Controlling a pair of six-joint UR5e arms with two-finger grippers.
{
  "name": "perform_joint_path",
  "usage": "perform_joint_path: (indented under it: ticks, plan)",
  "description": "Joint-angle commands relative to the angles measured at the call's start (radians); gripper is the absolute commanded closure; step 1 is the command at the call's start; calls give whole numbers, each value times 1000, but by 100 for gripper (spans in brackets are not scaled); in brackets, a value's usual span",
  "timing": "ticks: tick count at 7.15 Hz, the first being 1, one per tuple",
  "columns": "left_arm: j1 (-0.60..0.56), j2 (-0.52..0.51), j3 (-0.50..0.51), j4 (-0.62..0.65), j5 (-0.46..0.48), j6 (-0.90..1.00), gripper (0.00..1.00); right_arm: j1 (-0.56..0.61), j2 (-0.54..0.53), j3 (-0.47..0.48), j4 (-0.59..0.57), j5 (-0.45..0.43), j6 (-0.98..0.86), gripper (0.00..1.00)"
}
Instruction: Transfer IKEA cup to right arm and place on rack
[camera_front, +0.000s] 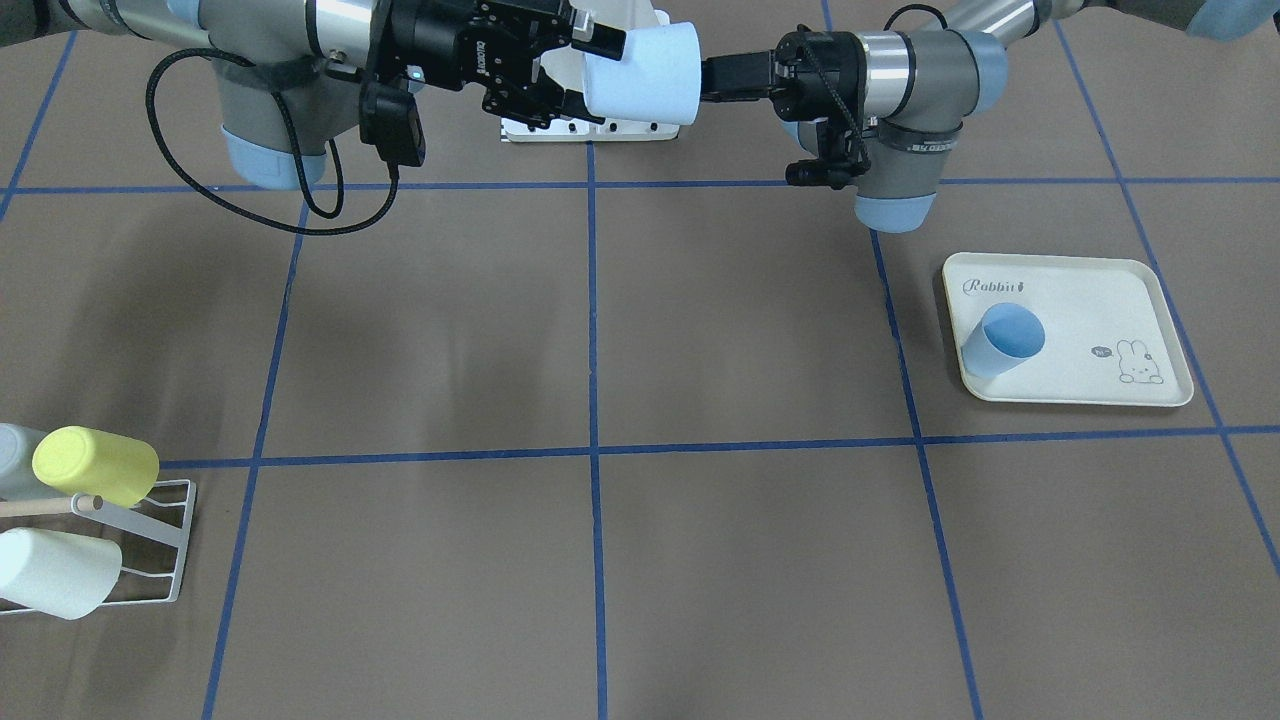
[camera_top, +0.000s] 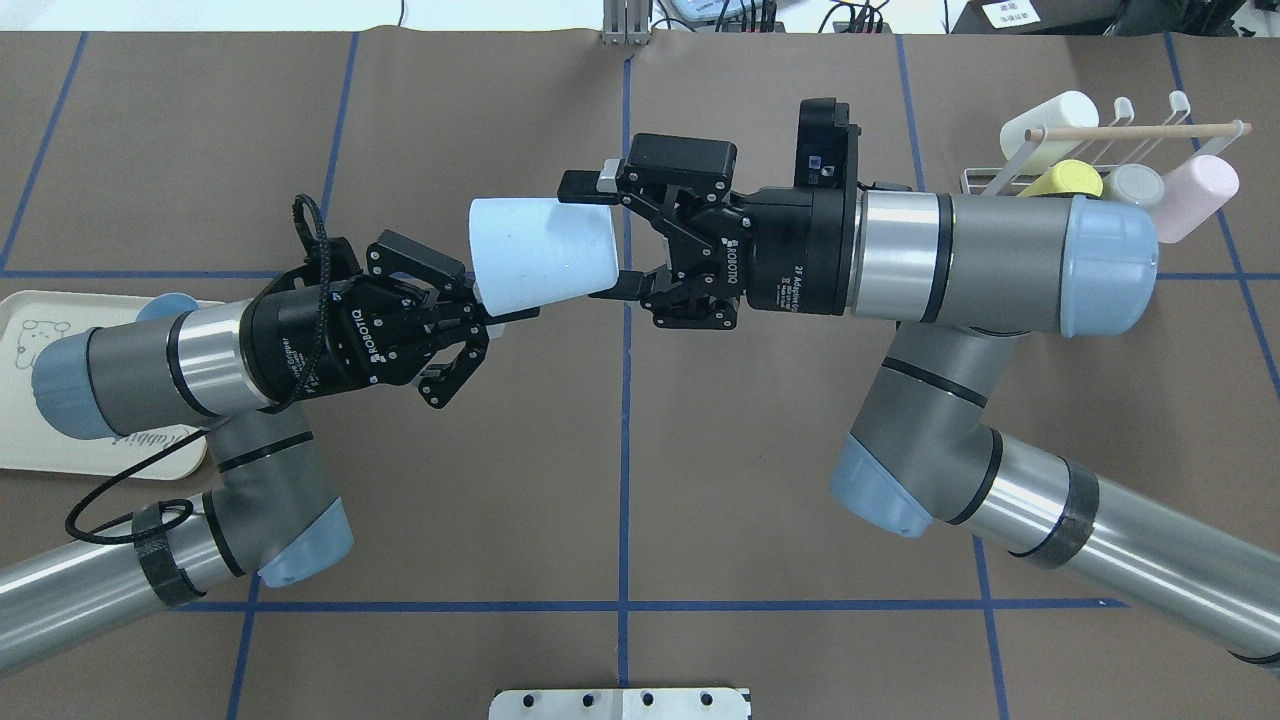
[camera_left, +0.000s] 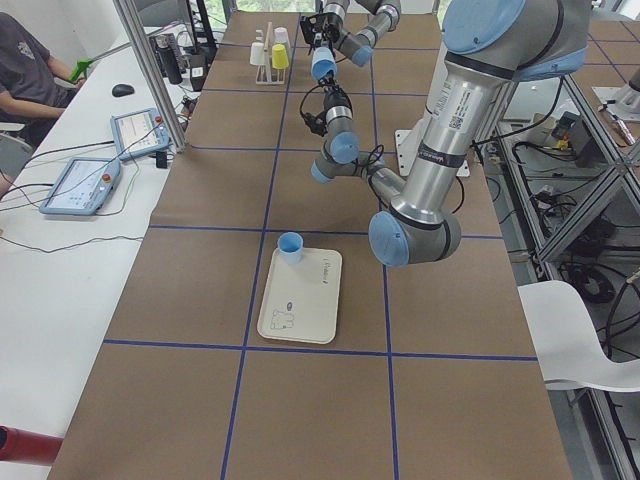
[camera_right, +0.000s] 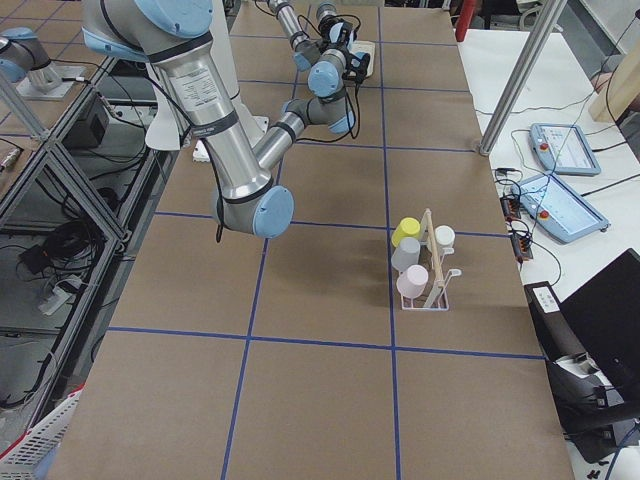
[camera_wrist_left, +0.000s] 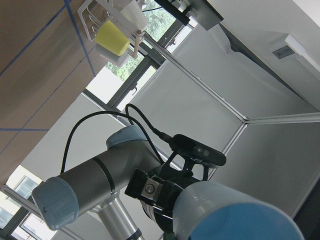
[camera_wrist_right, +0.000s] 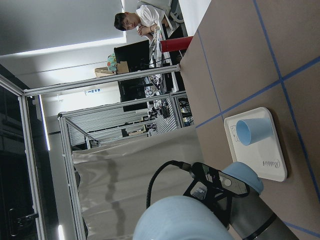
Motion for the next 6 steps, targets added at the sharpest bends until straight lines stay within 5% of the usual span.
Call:
perform_joint_path:
  ticks: [1,2,4,5,6]
  plan:
    - [5,0,1,-1,0,-1,100,-4,3,0,0,-2,0,17]
    - [5,0,-1,-1,0,-2,100,-4,3,0,0,-2,0,32]
    - [5,2,-5,-1,0,0,33,-6,2,-17,52,-6,0,66]
    - [2,8,-11,0,0,-1,0,-8,2,-29,76,-6,0,73]
    - [-4,19,-19,-1,0,3,0,-6,0,-29,78,-6,0,74]
